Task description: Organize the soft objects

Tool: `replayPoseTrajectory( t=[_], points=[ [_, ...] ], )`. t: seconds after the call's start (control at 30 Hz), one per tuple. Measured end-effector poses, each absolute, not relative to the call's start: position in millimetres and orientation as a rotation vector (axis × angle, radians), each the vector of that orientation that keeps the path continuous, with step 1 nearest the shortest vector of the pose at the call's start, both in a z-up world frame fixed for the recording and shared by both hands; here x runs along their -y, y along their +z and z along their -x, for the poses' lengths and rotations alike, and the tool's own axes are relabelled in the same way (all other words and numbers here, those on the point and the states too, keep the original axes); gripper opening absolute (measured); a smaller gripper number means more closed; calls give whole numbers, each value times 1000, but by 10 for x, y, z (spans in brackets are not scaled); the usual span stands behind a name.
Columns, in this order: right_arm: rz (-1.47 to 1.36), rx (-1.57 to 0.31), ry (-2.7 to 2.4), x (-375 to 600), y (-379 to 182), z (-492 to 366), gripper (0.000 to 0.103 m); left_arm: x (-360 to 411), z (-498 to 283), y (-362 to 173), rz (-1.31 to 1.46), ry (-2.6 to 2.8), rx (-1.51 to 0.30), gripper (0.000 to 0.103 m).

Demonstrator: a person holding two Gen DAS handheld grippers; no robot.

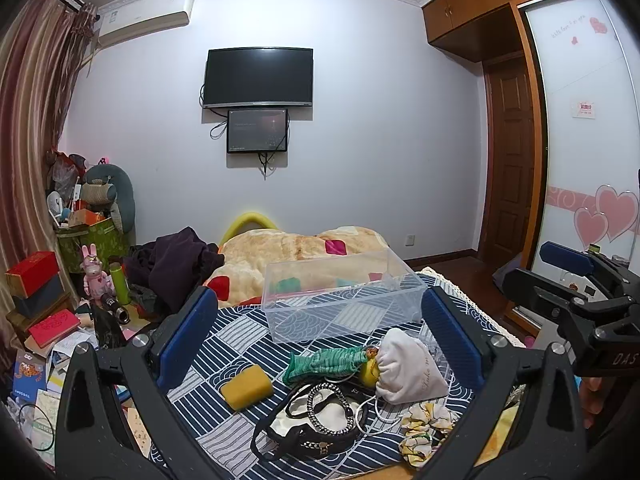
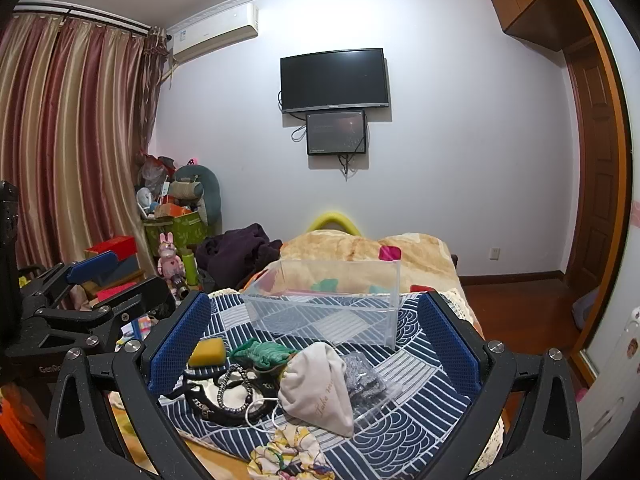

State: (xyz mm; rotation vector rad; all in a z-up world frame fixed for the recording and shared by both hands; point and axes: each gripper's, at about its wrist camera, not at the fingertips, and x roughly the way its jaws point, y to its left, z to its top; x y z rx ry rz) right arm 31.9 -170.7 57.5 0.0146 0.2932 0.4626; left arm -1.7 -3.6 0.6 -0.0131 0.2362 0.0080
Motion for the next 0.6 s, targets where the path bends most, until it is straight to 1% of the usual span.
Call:
replayPoseTrajectory(
  t=[0.43,0.6],
  points=[
    [-16,-292,464,1701,565,-313,103,25,13,-14,15,1,-248,103],
    [-17,-329,470,1685,485,-345,103,-57,-111,-145,36,-14,-335,103]
  ],
)
